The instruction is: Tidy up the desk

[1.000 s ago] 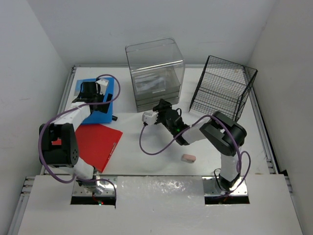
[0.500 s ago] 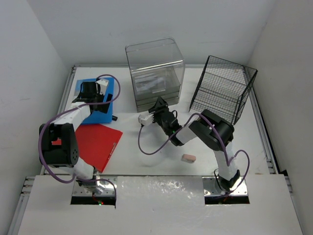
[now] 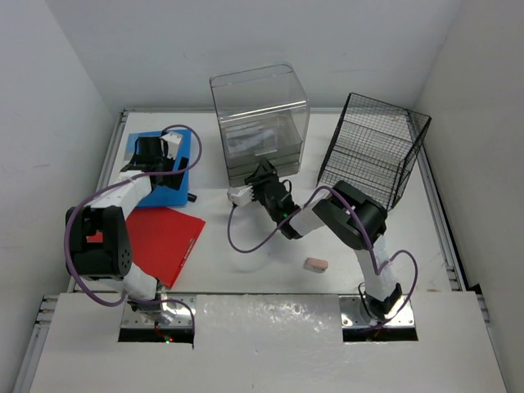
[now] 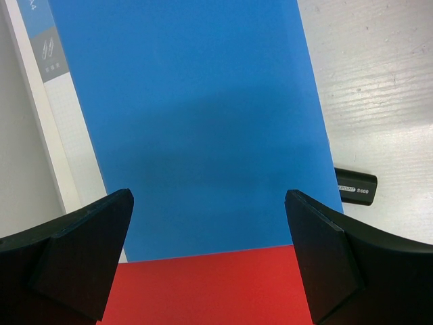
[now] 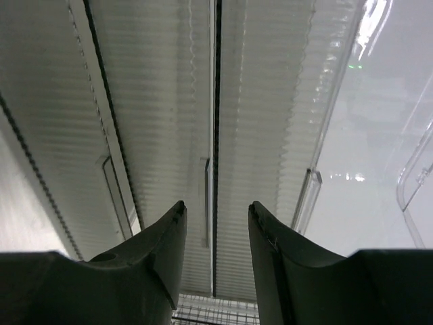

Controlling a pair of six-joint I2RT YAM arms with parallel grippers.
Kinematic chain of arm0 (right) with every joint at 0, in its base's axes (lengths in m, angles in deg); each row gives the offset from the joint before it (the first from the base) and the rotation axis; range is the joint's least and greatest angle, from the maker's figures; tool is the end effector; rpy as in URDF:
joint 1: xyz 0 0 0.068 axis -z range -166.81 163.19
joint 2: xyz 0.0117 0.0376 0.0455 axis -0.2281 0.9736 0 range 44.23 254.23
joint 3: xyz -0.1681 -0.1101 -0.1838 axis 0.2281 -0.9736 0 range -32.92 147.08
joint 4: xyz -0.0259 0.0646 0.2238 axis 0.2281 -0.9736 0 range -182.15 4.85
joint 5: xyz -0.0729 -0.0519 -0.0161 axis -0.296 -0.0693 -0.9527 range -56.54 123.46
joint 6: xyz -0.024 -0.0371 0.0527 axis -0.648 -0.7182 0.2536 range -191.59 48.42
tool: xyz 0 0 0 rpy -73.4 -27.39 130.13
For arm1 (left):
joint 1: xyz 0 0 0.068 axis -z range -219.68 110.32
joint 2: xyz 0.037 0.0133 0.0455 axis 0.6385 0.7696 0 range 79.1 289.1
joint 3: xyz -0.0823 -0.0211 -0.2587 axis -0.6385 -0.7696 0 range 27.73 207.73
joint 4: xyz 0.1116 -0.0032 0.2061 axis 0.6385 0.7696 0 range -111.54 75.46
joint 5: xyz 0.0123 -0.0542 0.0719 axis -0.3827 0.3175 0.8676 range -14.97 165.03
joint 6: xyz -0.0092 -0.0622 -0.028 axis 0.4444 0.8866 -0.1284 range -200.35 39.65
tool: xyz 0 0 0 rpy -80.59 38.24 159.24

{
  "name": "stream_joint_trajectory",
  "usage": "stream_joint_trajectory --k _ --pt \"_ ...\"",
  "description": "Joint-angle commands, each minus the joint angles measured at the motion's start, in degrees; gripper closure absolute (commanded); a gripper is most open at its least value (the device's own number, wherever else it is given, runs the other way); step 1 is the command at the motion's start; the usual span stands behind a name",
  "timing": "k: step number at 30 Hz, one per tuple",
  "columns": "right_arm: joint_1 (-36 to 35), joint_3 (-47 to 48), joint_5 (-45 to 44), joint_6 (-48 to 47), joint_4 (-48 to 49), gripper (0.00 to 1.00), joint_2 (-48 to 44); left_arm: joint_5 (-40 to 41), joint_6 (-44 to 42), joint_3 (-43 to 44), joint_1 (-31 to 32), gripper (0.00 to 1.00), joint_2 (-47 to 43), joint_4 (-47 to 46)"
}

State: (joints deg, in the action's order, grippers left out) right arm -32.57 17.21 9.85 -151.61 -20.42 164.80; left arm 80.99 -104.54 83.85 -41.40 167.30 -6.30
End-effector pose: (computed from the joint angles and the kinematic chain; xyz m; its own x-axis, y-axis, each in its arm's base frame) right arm 0.3000 0.2761 0.1446 0.3605 -0.9232 -0.1330 -0.1338 0.0900 -0.9869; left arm 0.3138 0.0152 0.2179 -0.7114 0.3863 -0.5870 0.2097 0.9140 0.3473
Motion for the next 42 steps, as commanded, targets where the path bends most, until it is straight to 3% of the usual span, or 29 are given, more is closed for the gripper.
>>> stream_joint_trajectory --k 1,11,17,30,42 --pt "0.9 3.5 0.1 -0.7 0.1 0.60 1.7 -0.3 -0.6 0.1 -0.7 0.06 -0.6 -1.3" --pt "1.5 5.2 -0.1 0.1 -1.8 0.69 3.2 0.0 -1.0 0.0 -0.7 0.07 -0.6 -1.3" --pt "1.5 4.3 -0.1 0.3 0.9 1.00 3.2 -0.1 -1.0 0.0 -0.7 0.07 -0.7 -1.2" --pt "0.8 -4.6 1.4 2.0 1.4 1.00 -2.4 -0.1 -1.1 0.0 -0.8 0.06 -0.7 -1.1" --pt "-6.4 -15.5 -4.4 5.0 5.1 1.00 -8.5 -0.4 -1.1 0.1 -0.7 0.06 -0.5 -0.8"
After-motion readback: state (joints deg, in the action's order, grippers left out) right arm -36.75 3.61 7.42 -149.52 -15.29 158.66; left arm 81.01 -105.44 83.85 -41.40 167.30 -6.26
